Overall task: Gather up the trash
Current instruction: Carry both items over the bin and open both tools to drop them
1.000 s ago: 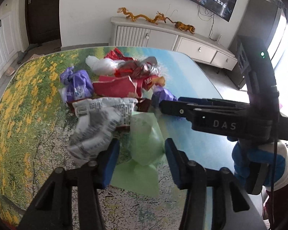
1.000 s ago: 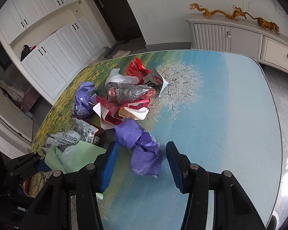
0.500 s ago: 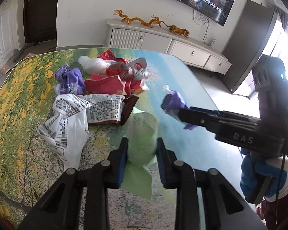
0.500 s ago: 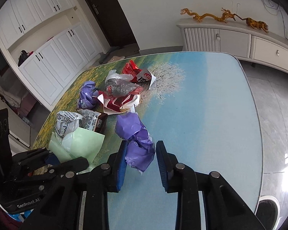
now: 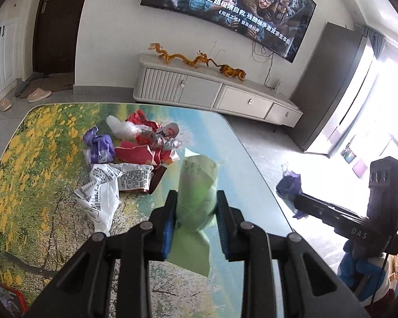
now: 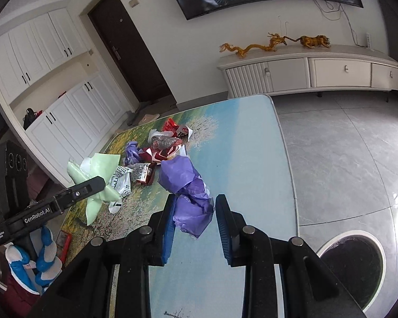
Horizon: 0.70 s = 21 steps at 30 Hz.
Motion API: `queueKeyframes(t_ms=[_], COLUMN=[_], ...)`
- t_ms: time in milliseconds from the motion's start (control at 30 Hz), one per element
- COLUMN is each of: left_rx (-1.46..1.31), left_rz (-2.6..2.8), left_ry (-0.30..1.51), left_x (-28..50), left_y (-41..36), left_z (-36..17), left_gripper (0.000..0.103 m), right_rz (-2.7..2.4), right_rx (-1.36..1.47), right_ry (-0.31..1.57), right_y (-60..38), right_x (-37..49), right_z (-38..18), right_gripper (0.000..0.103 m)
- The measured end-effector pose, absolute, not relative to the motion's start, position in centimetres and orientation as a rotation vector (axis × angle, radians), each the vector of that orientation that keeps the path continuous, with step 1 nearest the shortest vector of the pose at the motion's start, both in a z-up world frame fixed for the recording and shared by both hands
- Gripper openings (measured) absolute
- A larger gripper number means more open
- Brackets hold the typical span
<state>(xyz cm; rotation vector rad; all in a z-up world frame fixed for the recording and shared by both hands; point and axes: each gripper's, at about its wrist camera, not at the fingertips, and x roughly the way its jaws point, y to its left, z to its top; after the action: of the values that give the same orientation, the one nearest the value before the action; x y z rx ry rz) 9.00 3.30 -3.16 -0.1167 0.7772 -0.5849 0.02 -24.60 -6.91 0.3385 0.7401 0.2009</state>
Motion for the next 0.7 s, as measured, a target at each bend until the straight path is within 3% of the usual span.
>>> queueKeyframes(t_ms=[333, 700], left_rx=[-0.064, 0.113], left_rz=[-0.681, -0.883], left_ry=[0.717, 0.768], left_x=[5.8, 2.8], left_y=[-1.4, -13.5], left_z=[0.7, -0.4], left_gripper=[0.026, 0.026], right_rz=[0.009, -0.210], right_rx=[0.445, 0.615], right_ry=[0.675, 0.692], right_y=[-31.5, -39.2], right_x=[-6.3, -11.8], right_z=[-6.2, -10.3], right_gripper=[0.028, 0.028])
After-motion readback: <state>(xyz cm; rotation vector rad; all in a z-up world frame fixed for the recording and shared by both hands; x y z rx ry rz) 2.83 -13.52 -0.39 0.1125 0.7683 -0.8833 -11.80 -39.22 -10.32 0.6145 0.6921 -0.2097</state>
